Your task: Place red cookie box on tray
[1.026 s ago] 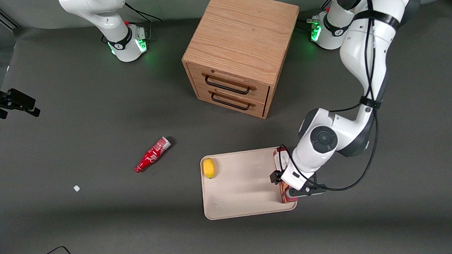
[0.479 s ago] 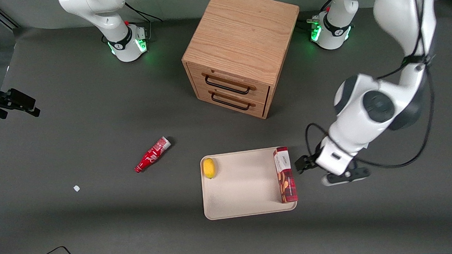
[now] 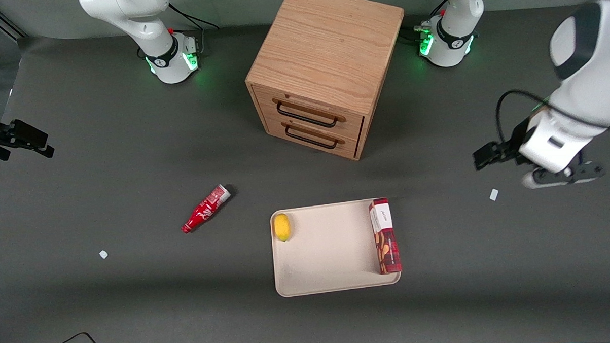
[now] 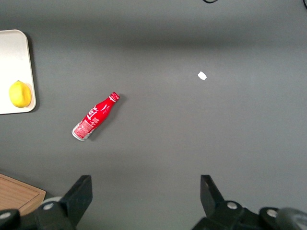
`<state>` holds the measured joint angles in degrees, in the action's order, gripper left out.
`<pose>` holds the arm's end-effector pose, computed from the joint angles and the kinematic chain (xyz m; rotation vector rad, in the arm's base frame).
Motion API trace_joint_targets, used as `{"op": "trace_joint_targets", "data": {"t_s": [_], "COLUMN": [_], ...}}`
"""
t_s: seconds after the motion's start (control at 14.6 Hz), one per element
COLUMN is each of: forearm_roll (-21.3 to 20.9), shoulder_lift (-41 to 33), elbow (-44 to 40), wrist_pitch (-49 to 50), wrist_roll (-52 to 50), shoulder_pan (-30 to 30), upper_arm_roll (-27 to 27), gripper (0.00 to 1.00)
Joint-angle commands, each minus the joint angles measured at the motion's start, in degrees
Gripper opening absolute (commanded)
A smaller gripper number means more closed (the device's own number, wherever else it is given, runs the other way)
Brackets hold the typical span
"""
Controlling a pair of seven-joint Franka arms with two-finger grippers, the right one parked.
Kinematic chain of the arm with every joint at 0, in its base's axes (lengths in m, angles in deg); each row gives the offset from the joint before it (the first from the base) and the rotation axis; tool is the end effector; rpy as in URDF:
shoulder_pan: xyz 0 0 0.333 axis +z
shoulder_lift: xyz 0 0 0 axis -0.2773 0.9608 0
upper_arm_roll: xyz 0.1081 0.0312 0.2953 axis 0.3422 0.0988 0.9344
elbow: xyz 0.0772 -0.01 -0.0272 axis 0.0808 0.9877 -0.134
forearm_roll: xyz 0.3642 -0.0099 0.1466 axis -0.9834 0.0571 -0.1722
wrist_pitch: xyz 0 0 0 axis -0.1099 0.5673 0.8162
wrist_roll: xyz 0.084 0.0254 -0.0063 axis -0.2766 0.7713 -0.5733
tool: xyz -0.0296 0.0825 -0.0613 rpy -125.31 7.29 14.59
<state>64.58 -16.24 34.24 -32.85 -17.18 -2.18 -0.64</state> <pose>0.5786 -0.0834 0.5550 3.0968 0.1264 -0.0320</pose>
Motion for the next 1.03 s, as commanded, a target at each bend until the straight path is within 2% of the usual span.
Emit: {"op": "trace_joint_targets", "data": {"t_s": [0.0,0.41,0.96], "forearm_roll": [0.2,0.2,0.2], "shoulder_lift": [-5.6,-11.0,-11.8], "elbow": [3.0,2.5,-0.2], "wrist_pitch": [4.8,7.5,10.3], "wrist_roll": [6.3,12.6,14.5], "shoulder_pan": [2.3,2.3,2.4], "upper_arm_roll": [0.3,5.7,6.0], "gripper": [1.0,1.0,1.0]}}
